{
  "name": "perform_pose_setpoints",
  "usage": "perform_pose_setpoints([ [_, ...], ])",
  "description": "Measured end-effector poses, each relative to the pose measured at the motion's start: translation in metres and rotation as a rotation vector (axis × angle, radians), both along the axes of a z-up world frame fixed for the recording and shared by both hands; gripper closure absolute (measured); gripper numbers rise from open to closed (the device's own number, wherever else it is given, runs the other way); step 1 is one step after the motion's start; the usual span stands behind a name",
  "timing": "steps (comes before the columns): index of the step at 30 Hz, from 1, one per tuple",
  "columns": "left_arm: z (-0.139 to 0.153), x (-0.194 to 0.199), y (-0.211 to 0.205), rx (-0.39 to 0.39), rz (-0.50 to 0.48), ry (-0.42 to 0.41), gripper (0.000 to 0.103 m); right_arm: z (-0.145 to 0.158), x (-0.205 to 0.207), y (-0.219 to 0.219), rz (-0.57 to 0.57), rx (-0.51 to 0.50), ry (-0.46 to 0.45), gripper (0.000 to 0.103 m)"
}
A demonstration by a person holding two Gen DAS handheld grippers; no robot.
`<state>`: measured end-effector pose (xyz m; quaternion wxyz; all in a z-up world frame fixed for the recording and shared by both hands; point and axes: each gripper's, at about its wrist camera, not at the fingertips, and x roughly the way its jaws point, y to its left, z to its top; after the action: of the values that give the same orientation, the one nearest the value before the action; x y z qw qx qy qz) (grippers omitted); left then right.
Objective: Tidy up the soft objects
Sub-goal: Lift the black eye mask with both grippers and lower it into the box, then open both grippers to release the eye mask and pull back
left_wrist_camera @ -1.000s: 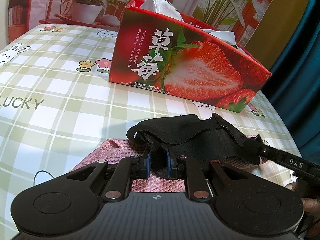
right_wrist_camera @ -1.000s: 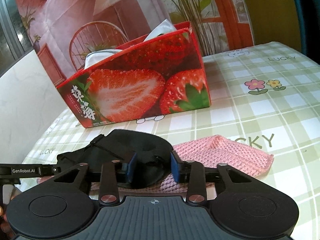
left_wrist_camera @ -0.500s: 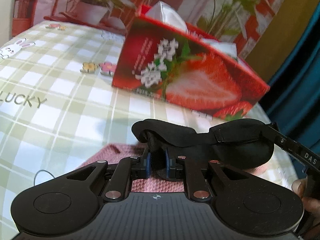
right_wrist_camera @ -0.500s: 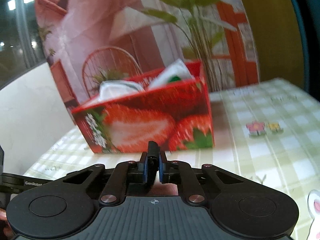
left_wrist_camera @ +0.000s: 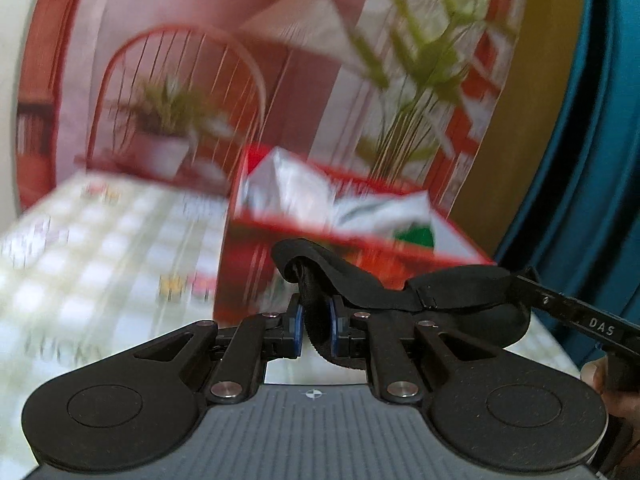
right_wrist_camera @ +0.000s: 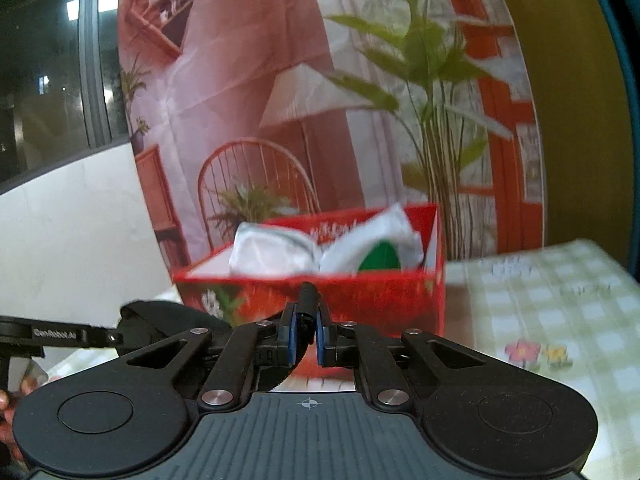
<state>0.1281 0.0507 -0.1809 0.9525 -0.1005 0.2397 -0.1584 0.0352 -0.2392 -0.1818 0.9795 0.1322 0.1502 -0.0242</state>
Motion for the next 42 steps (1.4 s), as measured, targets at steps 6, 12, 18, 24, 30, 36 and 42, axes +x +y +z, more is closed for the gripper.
perform_pose_setpoints([
  [6,0.038,0.04,-0.017,0.051,-0.024,-0.044,0.089,0.035,0.032,-0.012,-0.023,-0.07,-0.036,0.095],
  [12,0.05,0.087,-0.036,0.124,-0.013,-0.039,0.089,0.058,0.073,-0.022,-0.04,-0.13,-0.064,0.095],
  [18,0.032,0.133,-0.046,0.187,-0.01,0.093,0.089,0.05,0.11,-0.031,-0.056,-0.159,-0.01,0.095],
  [24,0.011,0.161,-0.042,0.223,-0.002,0.193,0.089,0.018,0.137,-0.038,-0.049,-0.14,0.117,0.095],
  [30,0.008,0.167,-0.04,0.222,-0.012,0.214,0.089,0.001,0.139,-0.045,-0.072,-0.073,0.169,0.095],
  [36,0.017,0.153,-0.041,0.229,-0.018,0.175,0.046,0.006,0.129,-0.043,-0.102,-0.123,0.153,0.076],
  [42,0.032,0.124,-0.045,0.283,0.02,0.115,0.006,0.013,0.109,-0.038,-0.122,-0.156,0.14,0.041],
])
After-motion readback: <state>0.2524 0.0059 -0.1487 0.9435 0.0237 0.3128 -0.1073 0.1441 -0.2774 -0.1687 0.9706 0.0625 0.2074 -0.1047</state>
